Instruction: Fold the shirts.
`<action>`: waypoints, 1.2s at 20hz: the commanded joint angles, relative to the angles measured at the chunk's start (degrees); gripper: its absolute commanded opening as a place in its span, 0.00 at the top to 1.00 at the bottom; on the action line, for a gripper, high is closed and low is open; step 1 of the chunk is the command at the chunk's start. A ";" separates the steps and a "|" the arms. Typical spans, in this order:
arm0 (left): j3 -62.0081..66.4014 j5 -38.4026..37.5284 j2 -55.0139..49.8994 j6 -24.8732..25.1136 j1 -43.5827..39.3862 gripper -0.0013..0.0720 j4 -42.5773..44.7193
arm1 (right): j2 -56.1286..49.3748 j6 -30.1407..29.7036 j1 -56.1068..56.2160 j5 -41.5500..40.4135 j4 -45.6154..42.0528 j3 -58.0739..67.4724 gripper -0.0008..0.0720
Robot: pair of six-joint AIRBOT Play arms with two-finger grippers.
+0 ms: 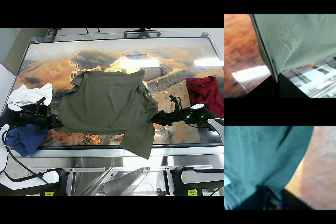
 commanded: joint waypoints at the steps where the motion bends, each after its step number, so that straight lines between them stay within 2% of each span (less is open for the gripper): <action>1: -0.02 0.98 0.04 0.37 0.07 0.96 -0.02 | 0.00 0.07 0.57 -2.08 1.70 -0.02 0.83; 2: -0.02 1.01 0.04 0.37 0.07 0.96 -0.04 | 0.00 0.04 0.90 -1.88 2.69 -0.02 0.95; 4: -0.02 0.94 0.09 0.37 0.09 0.96 -0.26 | 0.35 0.04 0.76 -0.92 4.22 0.22 0.96; 6: 0.28 0.28 0.44 0.33 0.09 0.96 -0.79 | 2.60 1.60 -1.79 3.56 3.80 1.49 0.96; 9: 4.44 -3.61 3.34 0.35 0.11 0.96 -4.76 | 13.05 4.61 -11.76 11.39 3.89 4.31 0.96; 11: 8.00 -6.54 7.06 1.64 0.09 0.96 -14.49 | 22.58 5.44 -18.88 16.06 7.17 6.97 0.96; 13: 12.37 -12.90 11.91 6.19 -0.35 0.96 -32.30 | 31.93 4.37 -23.98 22.73 19.21 9.14 0.96; 15: 18.64 -17.31 17.25 8.28 -0.79 0.96 -47.47 | 40.13 2.84 -26.86 26.45 32.83 12.50 0.96; 17: 27.65 -17.46 22.62 9.25 0.57 0.96 -58.64 | 47.01 1.60 -30.23 24.30 45.11 18.49 0.96; 19: 37.75 -15.15 27.26 10.69 5.18 0.96 -65.75 | 51.89 0.17 -35.04 18.03 54.29 26.38 0.96; 22: 50.56 -7.30 31.76 10.60 18.16 0.96 -65.20 | 52.78 -0.15 -39.54 9.84 55.58 41.00 0.96; 24: 54.73 -7.26 31.71 8.92 25.73 0.96 -64.59 | 50.53 0.61 -39.56 6.10 50.73 49.11 0.96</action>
